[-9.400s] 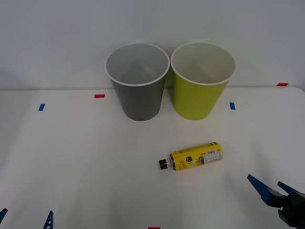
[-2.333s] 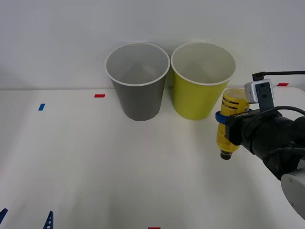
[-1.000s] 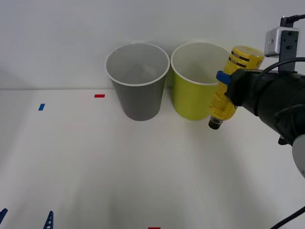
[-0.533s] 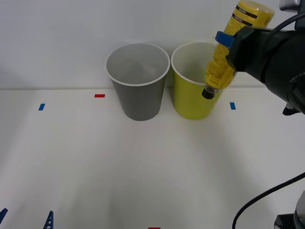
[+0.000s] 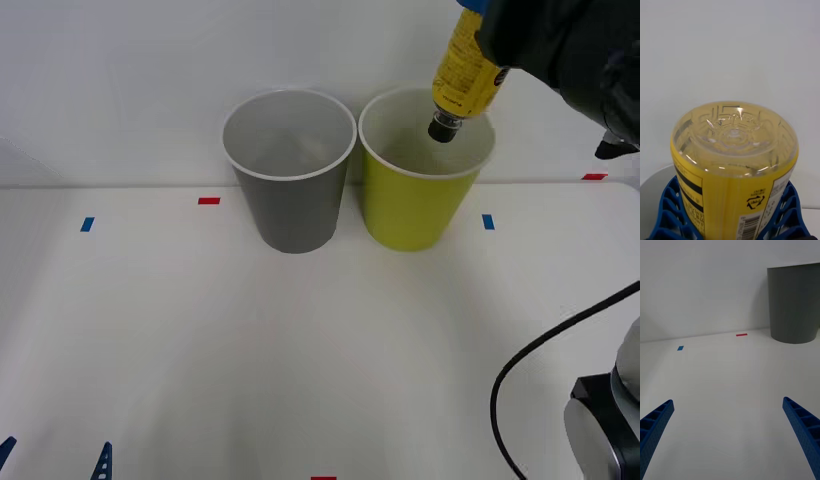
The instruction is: Put cans in the gray bin and PET bottles in the light green bin.
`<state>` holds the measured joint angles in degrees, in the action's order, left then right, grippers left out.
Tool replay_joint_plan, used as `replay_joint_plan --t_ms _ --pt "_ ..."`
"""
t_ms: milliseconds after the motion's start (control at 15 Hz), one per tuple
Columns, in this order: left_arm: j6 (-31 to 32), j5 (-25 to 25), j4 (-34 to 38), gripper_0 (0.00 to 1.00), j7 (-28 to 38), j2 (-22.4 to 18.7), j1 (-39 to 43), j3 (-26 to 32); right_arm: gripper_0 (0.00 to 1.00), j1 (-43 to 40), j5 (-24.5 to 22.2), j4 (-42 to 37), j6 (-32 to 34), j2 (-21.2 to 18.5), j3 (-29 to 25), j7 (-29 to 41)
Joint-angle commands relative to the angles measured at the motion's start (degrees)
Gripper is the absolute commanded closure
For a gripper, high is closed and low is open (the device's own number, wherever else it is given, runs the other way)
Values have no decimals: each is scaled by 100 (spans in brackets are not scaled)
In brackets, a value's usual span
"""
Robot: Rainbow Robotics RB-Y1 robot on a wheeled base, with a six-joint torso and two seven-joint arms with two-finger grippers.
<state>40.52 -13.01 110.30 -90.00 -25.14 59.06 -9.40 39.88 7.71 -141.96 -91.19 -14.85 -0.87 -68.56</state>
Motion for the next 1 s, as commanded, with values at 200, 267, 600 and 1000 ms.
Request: replay_joint_plan --t_ms 200,267,600,1000 --pt "0 0 0 0 0 0 0 0 100 231 -270 969 734 -35 8 -8" --pt "0 0 0 0 0 0 0 0 100 231 -279 1118 893 -44 8 -17" --pt "0 0 0 0 0 0 0 0 100 222 -314 2041 1859 -176 34 -61" --pt "0 0 0 0 0 0 0 0 100 213 -402 2700 2422 -264 78 -69"
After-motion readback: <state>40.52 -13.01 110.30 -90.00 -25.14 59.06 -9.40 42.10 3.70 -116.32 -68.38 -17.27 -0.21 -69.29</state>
